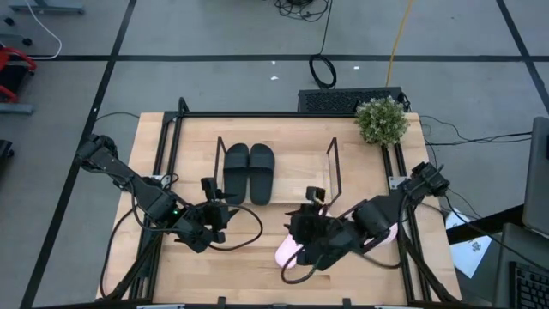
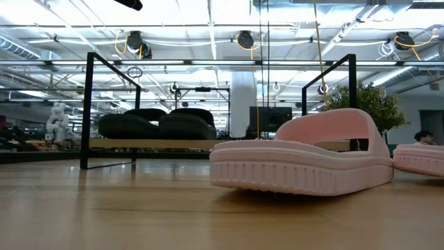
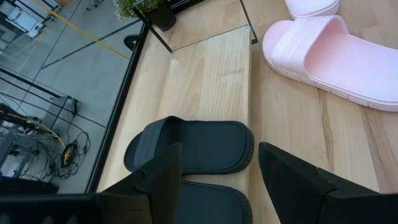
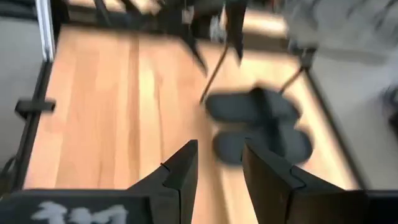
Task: Pick and place slides into the shelf
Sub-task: Put the left pink slipper on the shelf
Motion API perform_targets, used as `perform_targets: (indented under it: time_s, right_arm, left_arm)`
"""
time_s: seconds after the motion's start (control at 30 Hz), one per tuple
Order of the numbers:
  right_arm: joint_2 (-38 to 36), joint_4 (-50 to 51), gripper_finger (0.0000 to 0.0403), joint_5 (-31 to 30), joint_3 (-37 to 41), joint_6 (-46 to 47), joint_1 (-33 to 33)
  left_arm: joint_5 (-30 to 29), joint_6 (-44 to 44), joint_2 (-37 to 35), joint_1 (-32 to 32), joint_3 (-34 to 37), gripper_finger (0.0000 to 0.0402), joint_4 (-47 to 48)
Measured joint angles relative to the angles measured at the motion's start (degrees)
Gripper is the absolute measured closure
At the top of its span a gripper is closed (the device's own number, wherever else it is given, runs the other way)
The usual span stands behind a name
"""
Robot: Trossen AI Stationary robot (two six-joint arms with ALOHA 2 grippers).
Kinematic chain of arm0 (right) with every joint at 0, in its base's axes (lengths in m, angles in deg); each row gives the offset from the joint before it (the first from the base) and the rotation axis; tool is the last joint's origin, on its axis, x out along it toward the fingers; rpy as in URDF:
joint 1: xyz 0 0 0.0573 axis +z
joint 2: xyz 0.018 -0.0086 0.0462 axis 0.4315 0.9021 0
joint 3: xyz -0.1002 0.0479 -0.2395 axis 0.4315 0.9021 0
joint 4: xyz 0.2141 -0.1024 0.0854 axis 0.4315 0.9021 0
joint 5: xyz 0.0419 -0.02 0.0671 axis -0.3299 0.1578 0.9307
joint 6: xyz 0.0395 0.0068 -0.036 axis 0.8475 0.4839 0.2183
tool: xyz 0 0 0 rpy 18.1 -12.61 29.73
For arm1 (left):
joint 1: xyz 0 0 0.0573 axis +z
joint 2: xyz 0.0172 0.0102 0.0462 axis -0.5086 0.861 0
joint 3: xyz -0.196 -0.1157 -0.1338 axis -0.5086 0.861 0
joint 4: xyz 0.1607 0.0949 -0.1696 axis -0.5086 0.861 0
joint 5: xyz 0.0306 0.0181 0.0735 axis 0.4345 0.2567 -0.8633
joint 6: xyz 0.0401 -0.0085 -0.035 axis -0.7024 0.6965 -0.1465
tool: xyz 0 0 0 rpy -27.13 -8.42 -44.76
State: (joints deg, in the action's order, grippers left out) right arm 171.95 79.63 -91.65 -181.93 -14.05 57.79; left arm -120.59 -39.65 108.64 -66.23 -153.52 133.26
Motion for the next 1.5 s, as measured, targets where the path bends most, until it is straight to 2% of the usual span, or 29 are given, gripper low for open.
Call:
perform_targets:
  time_s: [0.1, 0.23, 0.47, 0.67, 0.8, 1.0, 1.27, 1.5]
  right_arm:
    - [1.3, 4.5, 0.0287, 4.6, 0.0, 6.3, 0.0]
    - [3.0, 5.7, 0.0287, 11.2, 0.0, 10.5, 0.0]
    - [6.1, 5.9, 0.0287, 15.4, 0.0, 15.2, 0.2]
    - [6.5, 6.1, 0.0287, 20.5, 2.2, 25.3, 0.3]
    - [6.3, 8.9, 0.0287, 21.2, 5.8, 32.6, 0.6]
    - [6.3, 7.7, 0.0287, 26.4, 13.6, 41.4, 0.7]
    - [6.3, -1.6, 0.0287, 27.9, 23.2, 44.1, 0.0]
    - [6.3, -2.9, 0.0287, 28.7, 26.9, 46.3, -0.5]
  left_arm:
    - [0.0, 0.0, 0.0, 0.0, 0.0, 0.0186, 0.0]
    - [0.0, 0.0, 0.0, 0.0, 0.0, 0.0186, 0.0]
    - [0.0, 0.0, 0.0, 0.0, 0.0, 0.0186, 0.0]
    - [0.0, 0.0, 0.0, 0.0, 0.0, 0.0186, 0.2]
    - [-0.5, 0.3, 0.0, 0.0, 0.0, 0.0186, 1.1]
    - [-0.6, 0.3, 0.0, 0.0, 0.0, 0.0186, 1.2]
    - [-0.6, 0.3, 0.0, 0.0, 0.0, 0.0186, 1.2]
    - [-0.6, 0.0, 0.0, 0.0, 0.0, 0.0186, 1.2]
